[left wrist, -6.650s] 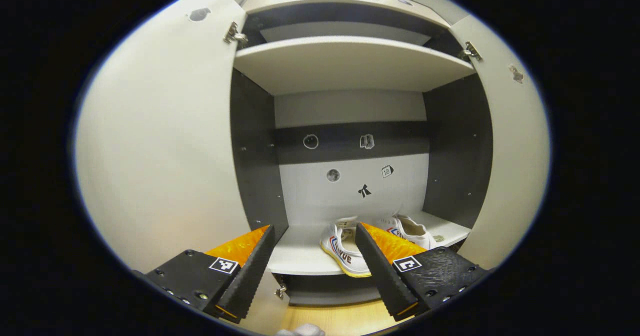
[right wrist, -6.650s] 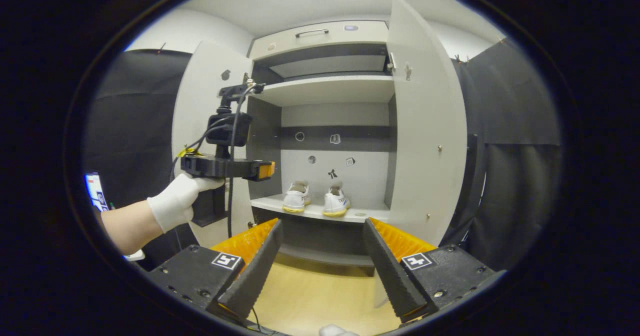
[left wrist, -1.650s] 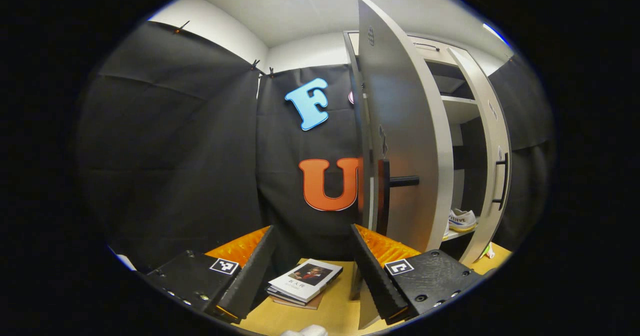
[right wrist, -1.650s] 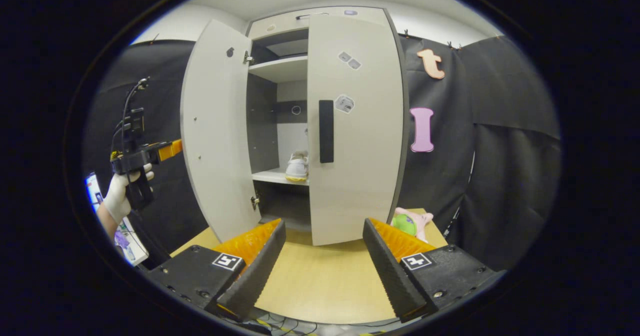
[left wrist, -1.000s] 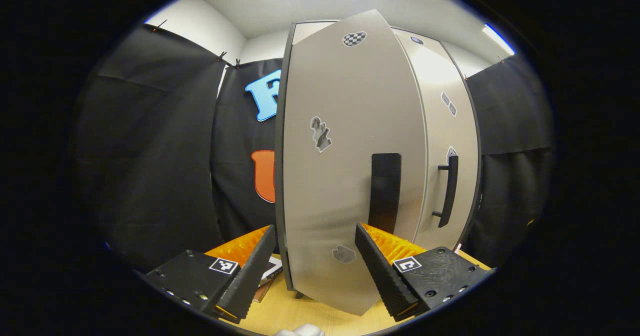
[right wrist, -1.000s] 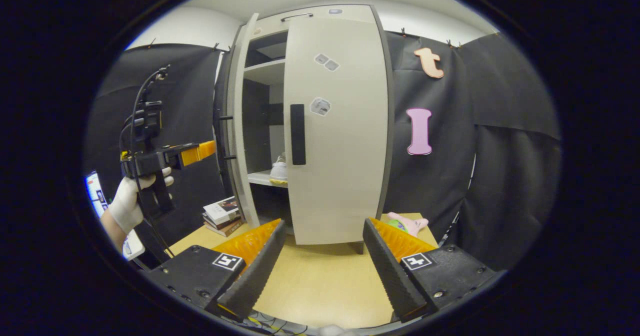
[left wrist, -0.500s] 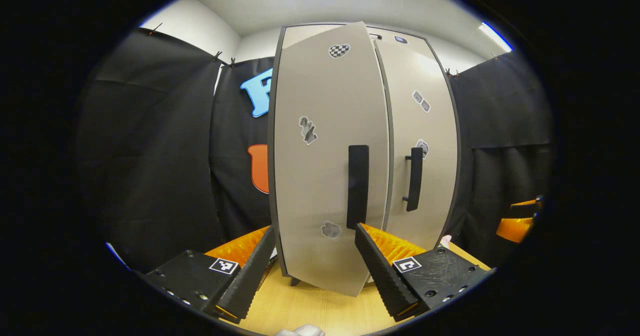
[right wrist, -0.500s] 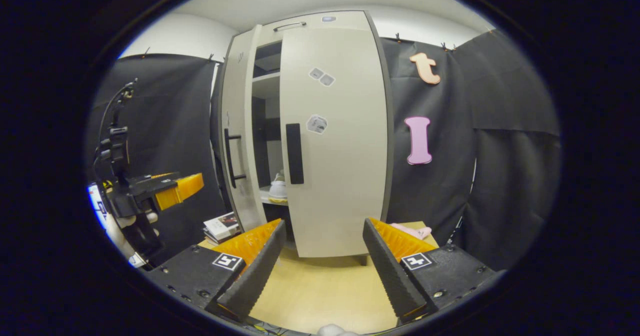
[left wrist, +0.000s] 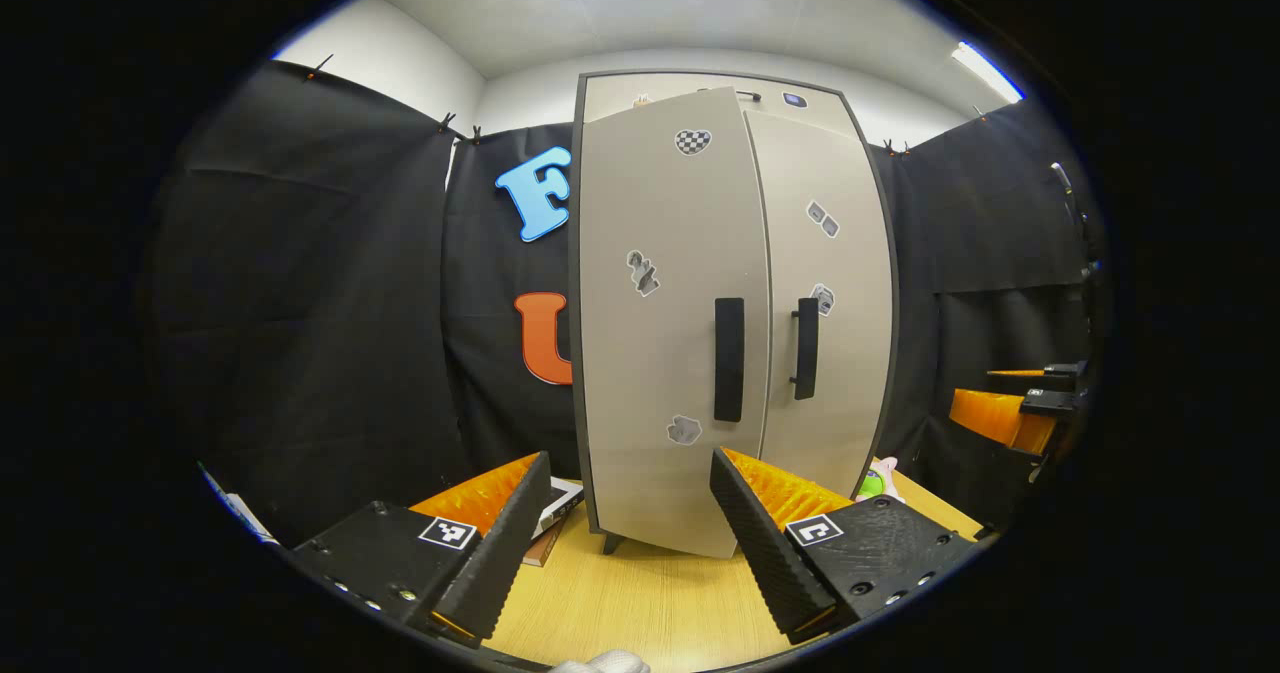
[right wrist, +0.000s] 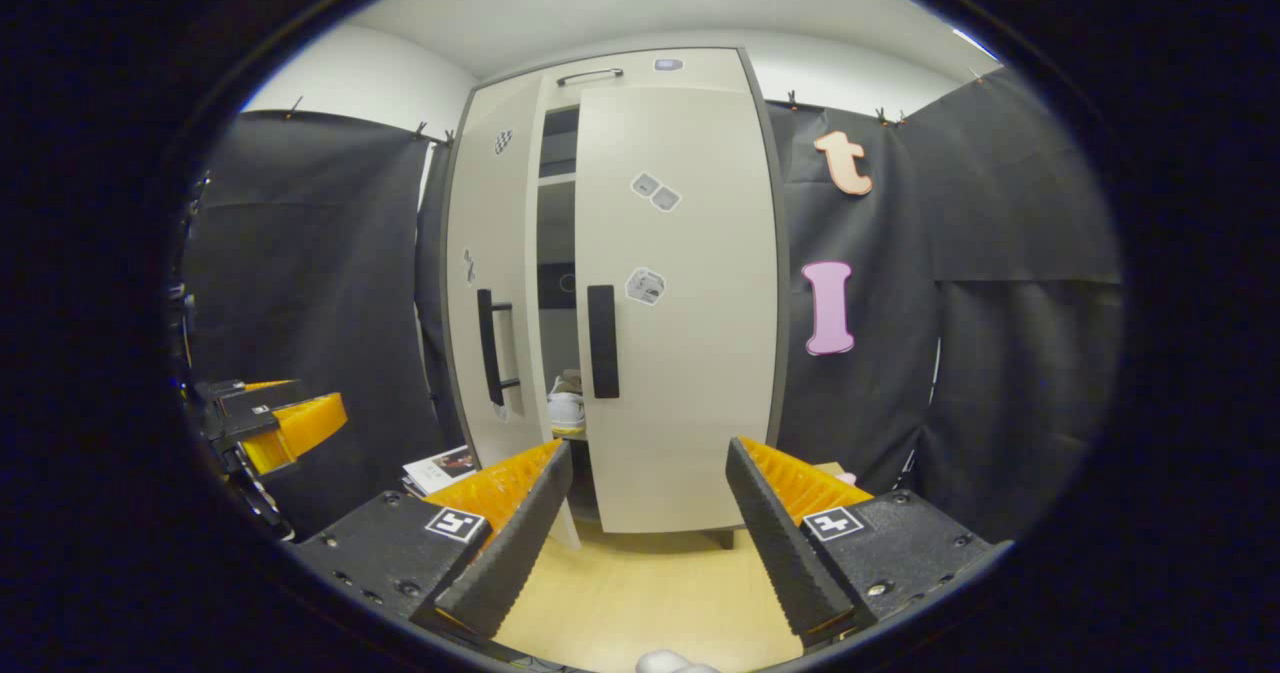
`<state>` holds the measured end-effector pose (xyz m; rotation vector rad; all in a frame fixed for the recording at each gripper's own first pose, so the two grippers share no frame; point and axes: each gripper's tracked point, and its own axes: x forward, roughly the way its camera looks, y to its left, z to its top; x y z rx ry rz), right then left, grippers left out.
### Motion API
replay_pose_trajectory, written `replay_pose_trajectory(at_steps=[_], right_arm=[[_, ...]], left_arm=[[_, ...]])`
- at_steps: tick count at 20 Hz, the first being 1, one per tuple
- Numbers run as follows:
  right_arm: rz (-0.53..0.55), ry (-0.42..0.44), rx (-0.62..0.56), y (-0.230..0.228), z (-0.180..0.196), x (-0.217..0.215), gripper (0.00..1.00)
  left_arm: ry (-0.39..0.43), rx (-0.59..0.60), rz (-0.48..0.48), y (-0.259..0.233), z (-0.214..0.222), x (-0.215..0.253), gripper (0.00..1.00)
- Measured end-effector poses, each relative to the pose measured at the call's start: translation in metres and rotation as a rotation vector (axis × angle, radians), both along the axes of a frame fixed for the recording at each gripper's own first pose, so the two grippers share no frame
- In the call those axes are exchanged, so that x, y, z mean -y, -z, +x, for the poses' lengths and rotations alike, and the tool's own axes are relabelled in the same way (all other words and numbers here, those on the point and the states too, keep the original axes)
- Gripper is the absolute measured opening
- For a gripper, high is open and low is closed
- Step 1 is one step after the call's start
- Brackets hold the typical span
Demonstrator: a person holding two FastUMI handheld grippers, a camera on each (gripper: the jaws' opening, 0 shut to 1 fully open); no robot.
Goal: Grab one shoe with the right hand and put it into the shoe cabinet, grab the other shoe with the left hand and put it into the shoe cabinet; then close the right door with the right hand and the left door with the left hand.
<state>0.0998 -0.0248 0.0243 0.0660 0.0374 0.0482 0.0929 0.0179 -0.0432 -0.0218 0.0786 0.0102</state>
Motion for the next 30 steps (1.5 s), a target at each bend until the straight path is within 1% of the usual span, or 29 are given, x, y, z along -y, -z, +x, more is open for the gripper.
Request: replay_pose_trajectory(at_steps=[2, 3, 4, 5, 7, 9, 10, 11, 13, 15, 16, 18, 19, 20, 23, 26, 27, 28, 30], right_arm=[[-0.002, 0.019, 0.006, 0.002, -0.007, 0.0, 1.0], [-0.002, 0.028, 0.006, 0.004, -0.01, -0.001, 0.98], [-0.002, 0.036, 0.004, 0.006, -0.014, -0.002, 0.98], [-0.003, 0.041, 0.007, 0.006, -0.017, -0.002, 1.0], [-0.002, 0.055, 0.011, 0.006, -0.023, -0.003, 0.98], [-0.002, 0.065, 0.015, 0.007, -0.028, -0.003, 1.0], [-0.005, 0.068, 0.019, 0.006, -0.029, -0.002, 0.99], [-0.007, 0.076, 0.023, 0.006, -0.03, -0.001, 1.0], [-0.008, 0.083, 0.024, 0.006, -0.032, 0.0, 0.99], [-0.002, 0.084, 0.023, 0.007, -0.033, 0.0, 0.98], [-0.001, 0.084, 0.023, 0.007, -0.033, -0.001, 1.0], [-0.01, 0.087, 0.021, 0.008, -0.033, -0.001, 0.99], [-0.015, 0.088, 0.021, 0.009, -0.033, 0.0, 1.0], [-0.016, 0.085, 0.018, 0.01, -0.033, -0.001, 0.98], [0.001, 0.076, 0.015, 0.01, -0.03, -0.004, 1.0], [-0.004, 0.065, 0.009, 0.009, -0.027, -0.007, 0.99], [-0.01, 0.061, 0.008, 0.009, -0.026, -0.007, 0.99], [-0.012, 0.059, 0.008, 0.007, -0.024, -0.007, 1.0], [-0.011, 0.059, 0.008, 0.007, -0.024, -0.009, 0.99]], left_arm=[[-0.001, -0.001, -0.011, 0.001, -0.007, -0.002, 0.96], [0.001, -0.001, -0.016, 0.0, -0.01, -0.001, 1.0], [0.005, 0.0, -0.016, 0.0, -0.012, -0.001, 0.96], [0.005, -0.003, -0.016, 0.003, -0.013, -0.001, 0.96], [0.017, -0.002, -0.014, 0.003, -0.015, -0.001, 0.96], [0.02, -0.004, -0.008, 0.003, -0.016, -0.002, 0.96], [0.025, 0.001, -0.01, 0.002, -0.015, -0.001, 0.96], [0.028, 0.004, -0.013, 0.0, -0.015, -0.001, 0.96], [0.035, 0.007, -0.015, -0.002, -0.014, -0.001, 0.96], [0.04, 0.006, -0.014, -0.002, -0.013, 0.0, 0.96], [0.043, 0.006, -0.015, -0.001, -0.014, 0.001, 0.96], [0.047, 0.001, -0.019, 0.0, -0.014, 0.002, 0.96], [0.047, -0.003, -0.02, 0.001, -0.013, 0.002, 0.96], [0.048, -0.003, -0.021, 0.002, -0.013, 0.002, 0.96], [0.039, -0.014, -0.021, 0.004, -0.012, -0.001, 0.96], [0.026, -0.022, -0.027, 0.006, -0.013, -0.004, 0.96], [0.021, -0.023, -0.029, 0.007, -0.014, -0.005, 1.0], [0.018, -0.024, -0.03, 0.007, -0.014, -0.006, 0.96], [0.019, -0.026, -0.031, 0.007, -0.016, -0.005, 0.96]])
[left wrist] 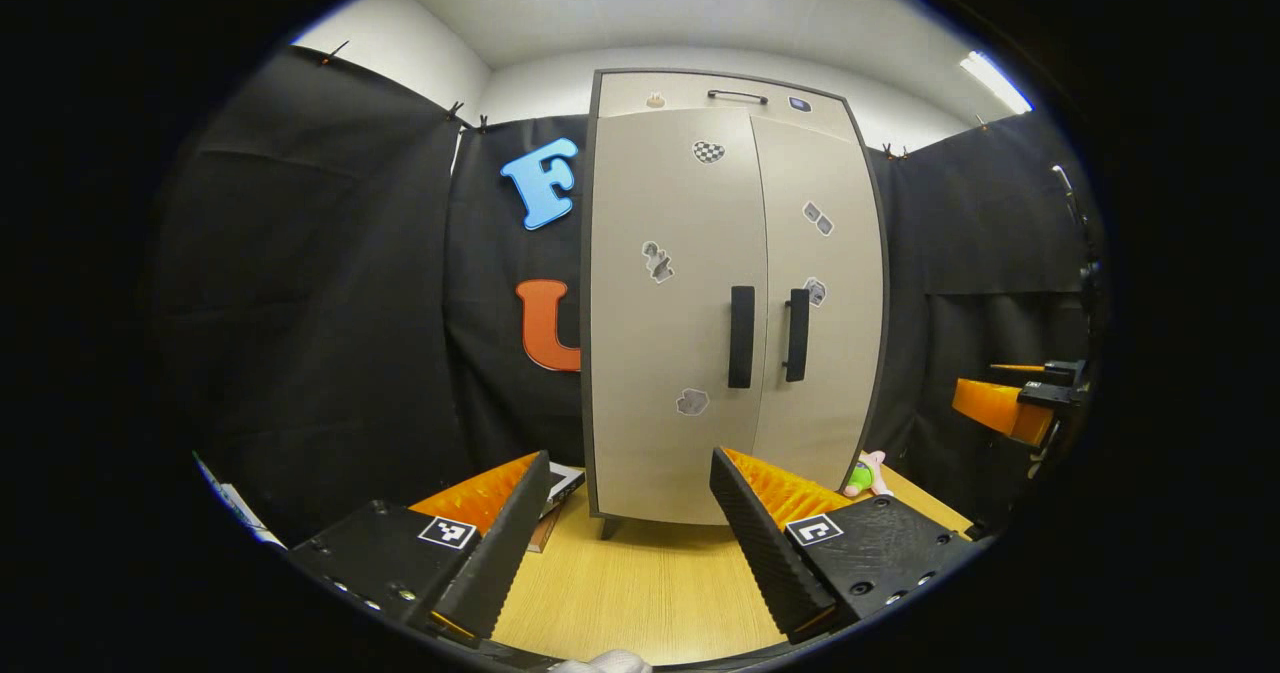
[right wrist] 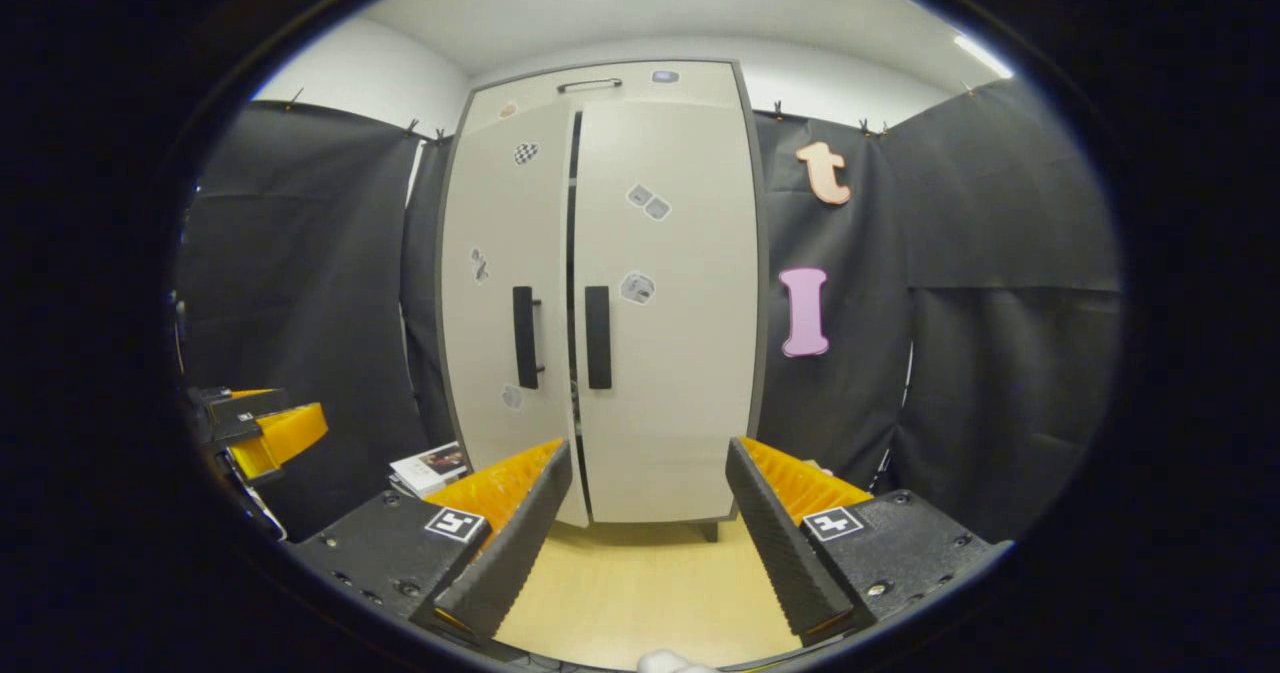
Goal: Grab one shoe with the right hand and put it into the shoe cabinet, grab the other shoe with the left hand and put it into the shoe cabinet; then close the right door with the right hand and the left door with the left hand.
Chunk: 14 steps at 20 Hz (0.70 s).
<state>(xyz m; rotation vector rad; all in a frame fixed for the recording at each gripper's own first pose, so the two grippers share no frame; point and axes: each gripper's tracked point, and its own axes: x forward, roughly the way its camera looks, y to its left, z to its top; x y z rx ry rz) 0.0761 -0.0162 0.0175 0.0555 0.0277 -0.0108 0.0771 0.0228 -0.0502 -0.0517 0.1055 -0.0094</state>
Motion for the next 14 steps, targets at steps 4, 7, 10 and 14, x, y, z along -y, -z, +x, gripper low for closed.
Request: replay_pose_trajectory(at_steps=[4, 7, 10, 14], right_arm=[[-0.009, 0.001, 0.005, -0.0022, 0.0008, -0.0003, 1.0], [-0.01, 0.006, 0.001, -0.0017, 0.0005, 0.0018, 0.99], [-0.007, 0.0, 0.008, -0.0045, -0.0011, -0.0017, 0.99], [-0.009, -0.006, 0.009, -0.0049, -0.0023, -0.0042, 0.99]], left_arm=[[-0.005, 0.003, 0.004, -0.0008, -0.0029, -0.0023, 0.96], [-0.003, 0.003, 0.004, -0.0012, -0.0039, -0.0018, 0.96], [-0.006, 0.004, 0.004, -0.0028, -0.0052, -0.0033, 0.96], [-0.011, 0.004, 0.006, -0.0022, -0.0097, -0.0051, 0.96]])
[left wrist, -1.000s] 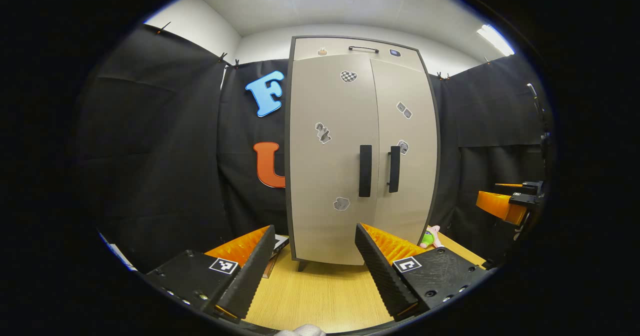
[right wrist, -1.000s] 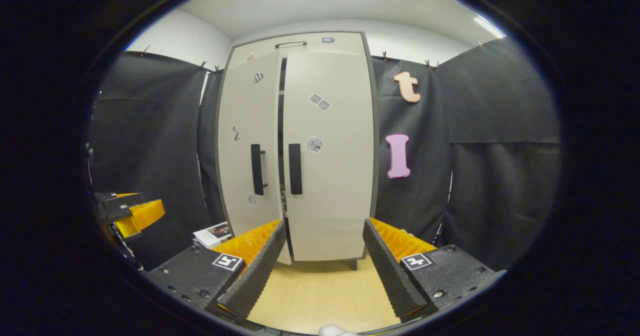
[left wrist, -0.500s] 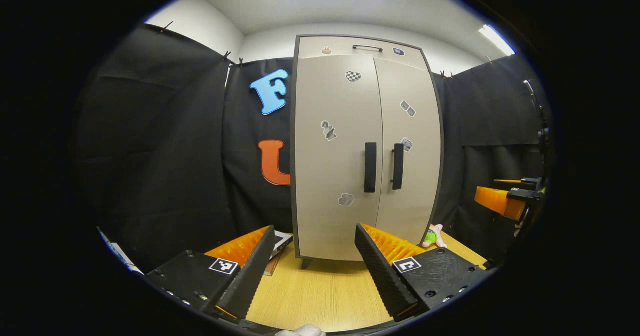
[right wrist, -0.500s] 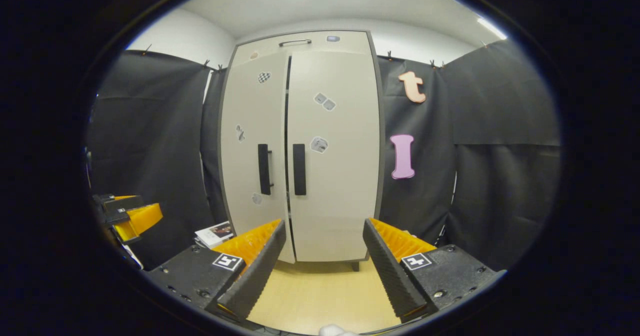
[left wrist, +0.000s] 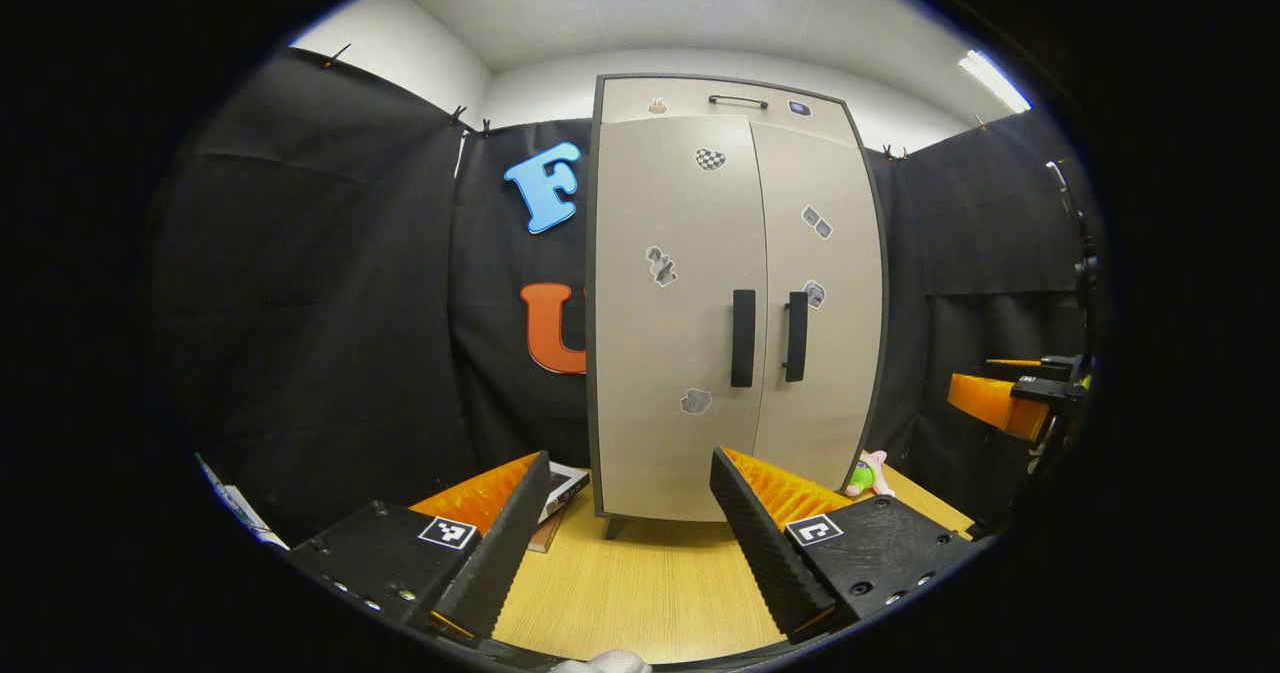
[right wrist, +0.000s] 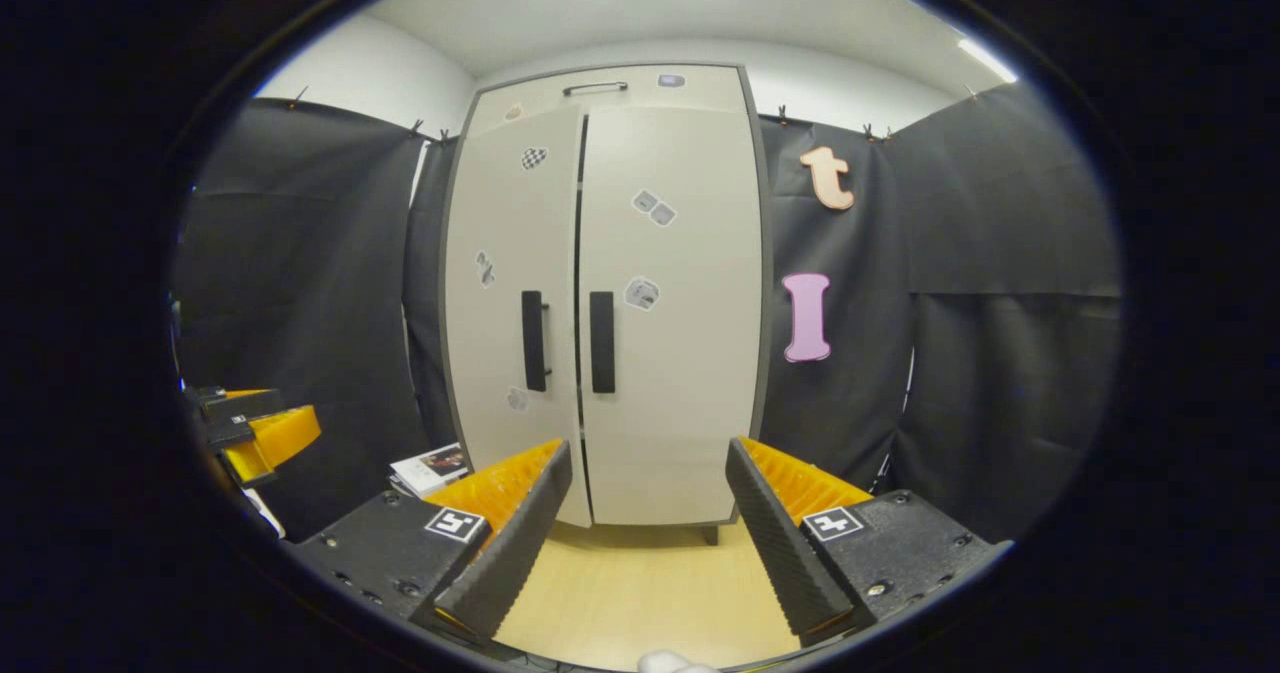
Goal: Grab one shoe with the right hand and put it into the shoe cabinet, grab the other shoe with the left hand and put it into the shoe cabinet; then close the right door with the right hand and the left door with the left hand.
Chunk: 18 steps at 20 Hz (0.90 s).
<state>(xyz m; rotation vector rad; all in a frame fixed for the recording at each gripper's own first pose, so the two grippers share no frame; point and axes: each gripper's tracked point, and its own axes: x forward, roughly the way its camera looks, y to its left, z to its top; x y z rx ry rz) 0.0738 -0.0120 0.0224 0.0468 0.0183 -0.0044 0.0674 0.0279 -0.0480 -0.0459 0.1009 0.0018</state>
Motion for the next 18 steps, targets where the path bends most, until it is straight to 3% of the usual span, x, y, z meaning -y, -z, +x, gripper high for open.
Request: replay_pose_trajectory(at_steps=[2, 4, 14, 15, 18], right_arm=[[0.004, -0.003, -0.003, 0.0007, -0.0007, -0.001, 1.0], [0.0, -0.001, -0.004, 0.0008, -0.0001, -0.0001, 0.99], [-0.004, 0.001, 0.002, -0.003, 0.0016, -0.0001, 0.99], [-0.004, 0.002, 0.002, -0.0031, 0.0019, 0.0008, 0.99], [-0.006, 0.0, -0.005, -0.0014, 0.0039, 0.0009, 1.0]], left_arm=[[-0.002, -0.003, -0.001, -0.0007, -0.0011, -0.0007, 1.0], [-0.008, 0.0, 0.002, -0.0025, -0.0031, -0.0024, 0.96], [-0.015, -0.008, -0.001, 0.0013, -0.0063, -0.0056, 0.96], [-0.018, -0.007, 0.001, 0.0013, -0.0056, -0.0064, 1.0], [-0.014, -0.013, 0.001, 0.0029, -0.0045, -0.0052, 0.96]])
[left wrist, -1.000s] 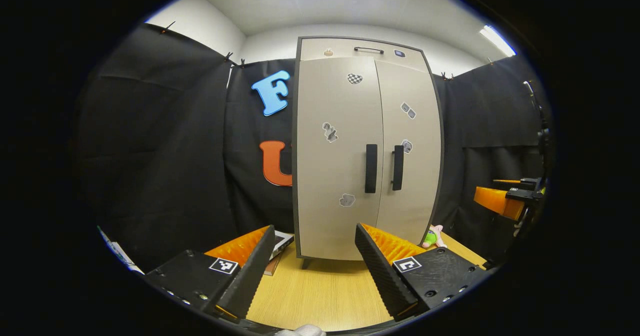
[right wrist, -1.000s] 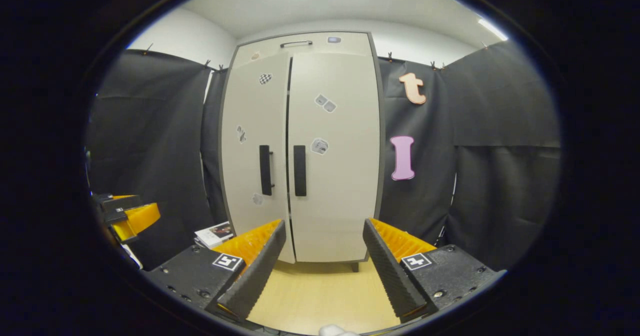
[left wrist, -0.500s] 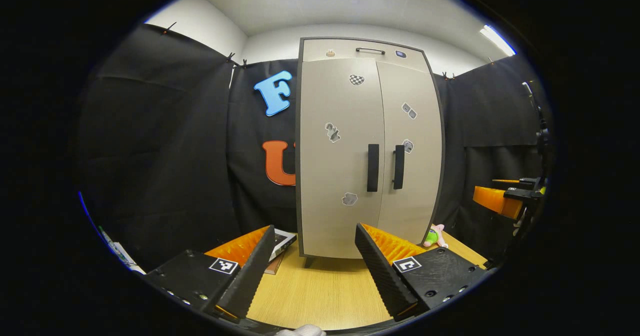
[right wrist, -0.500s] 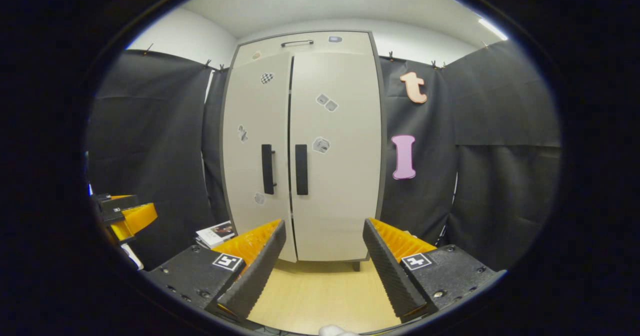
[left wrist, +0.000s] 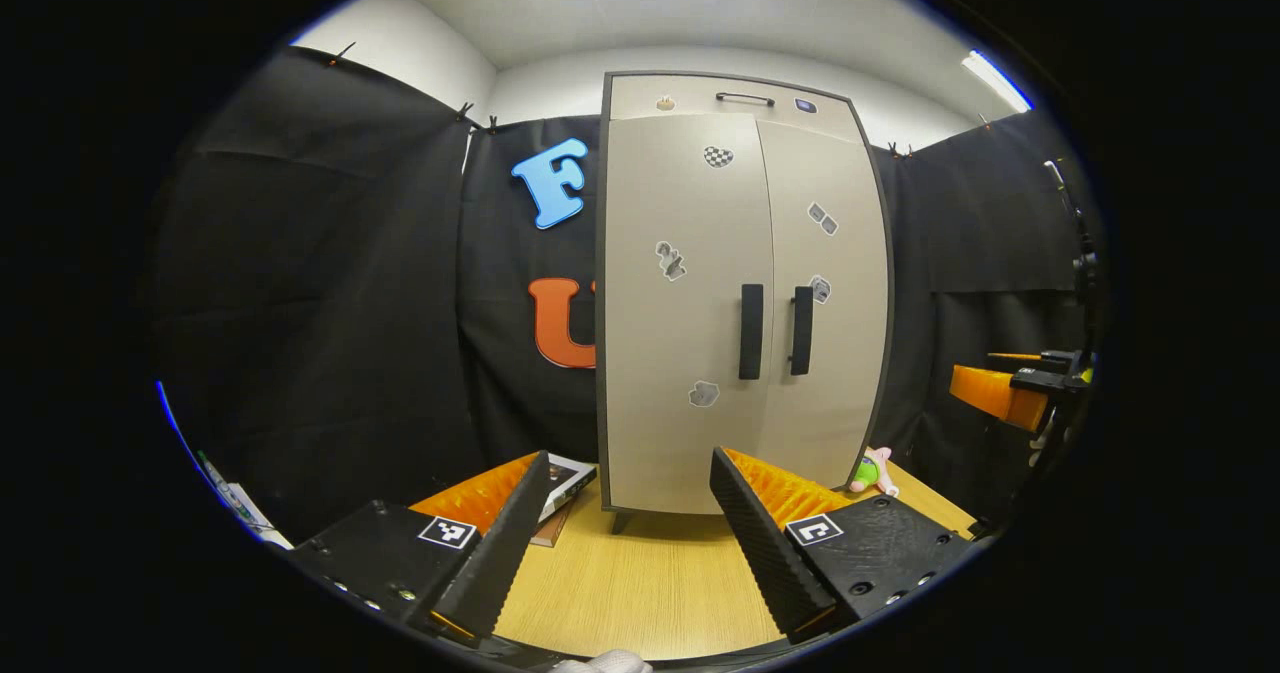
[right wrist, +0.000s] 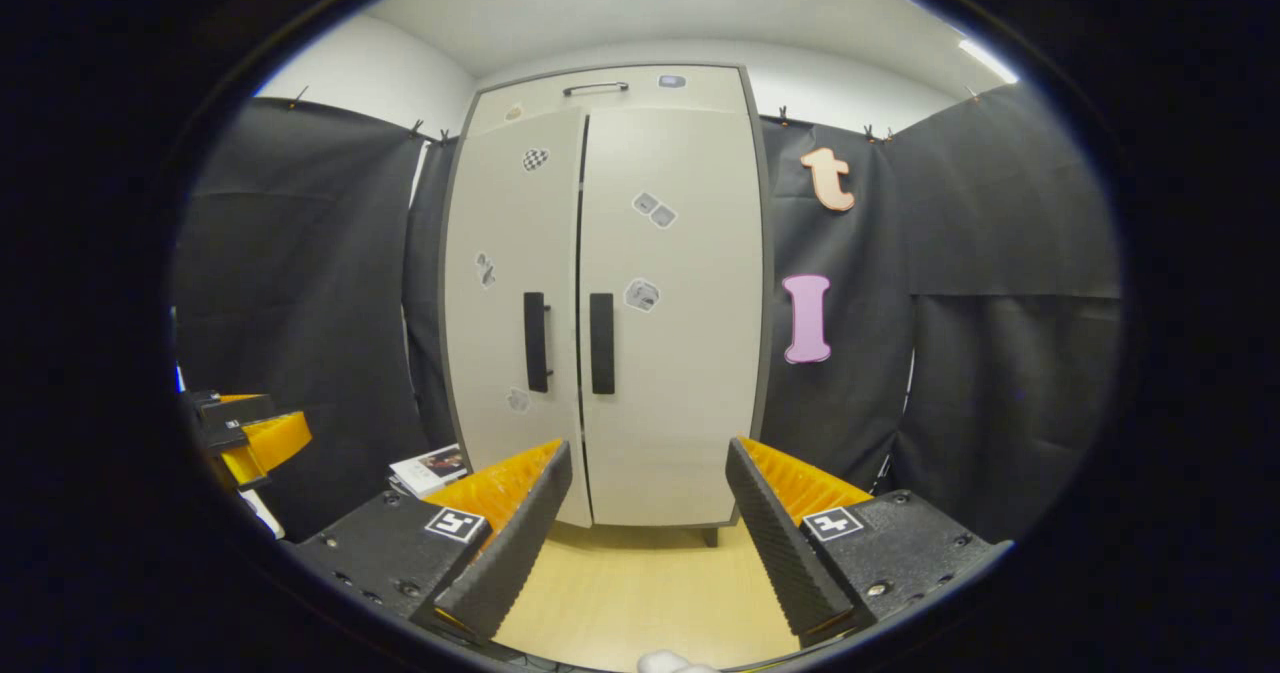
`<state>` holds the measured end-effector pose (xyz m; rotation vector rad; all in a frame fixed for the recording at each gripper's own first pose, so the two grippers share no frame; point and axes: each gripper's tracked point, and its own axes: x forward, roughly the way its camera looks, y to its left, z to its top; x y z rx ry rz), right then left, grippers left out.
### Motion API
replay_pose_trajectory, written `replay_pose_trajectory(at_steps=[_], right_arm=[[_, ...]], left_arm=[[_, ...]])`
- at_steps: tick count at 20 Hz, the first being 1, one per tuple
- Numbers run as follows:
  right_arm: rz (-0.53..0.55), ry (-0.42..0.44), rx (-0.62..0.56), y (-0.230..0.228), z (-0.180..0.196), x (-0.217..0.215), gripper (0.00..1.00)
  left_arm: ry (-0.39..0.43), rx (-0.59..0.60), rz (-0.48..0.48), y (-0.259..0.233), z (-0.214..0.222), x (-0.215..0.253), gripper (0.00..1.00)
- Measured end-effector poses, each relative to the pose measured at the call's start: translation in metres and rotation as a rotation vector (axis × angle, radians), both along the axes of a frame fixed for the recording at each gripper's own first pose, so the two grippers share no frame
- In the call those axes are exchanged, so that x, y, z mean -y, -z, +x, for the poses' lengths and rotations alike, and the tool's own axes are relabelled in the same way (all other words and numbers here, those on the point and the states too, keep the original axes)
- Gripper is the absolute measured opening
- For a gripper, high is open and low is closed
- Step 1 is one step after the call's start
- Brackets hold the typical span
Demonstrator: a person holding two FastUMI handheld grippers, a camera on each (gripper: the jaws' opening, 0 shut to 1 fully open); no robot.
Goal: Grab one shoe with the right hand and put it into the shoe cabinet, grab the other shoe with the left hand and put it into the shoe cabinet; then close the right door with the right hand and the left door with the left hand.
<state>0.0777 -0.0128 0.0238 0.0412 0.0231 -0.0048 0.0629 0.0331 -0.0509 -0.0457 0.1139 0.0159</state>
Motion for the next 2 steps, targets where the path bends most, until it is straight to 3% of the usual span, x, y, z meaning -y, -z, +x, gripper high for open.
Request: replay_pose_trajectory(at_steps=[2], right_arm=[[0.002, 0.006, 0.003, -0.0004, -0.0003, 0.0023, 1.0]], left_arm=[[0.0, -0.005, 0.007, 0.0011, 0.0016, -0.0011, 0.96]])
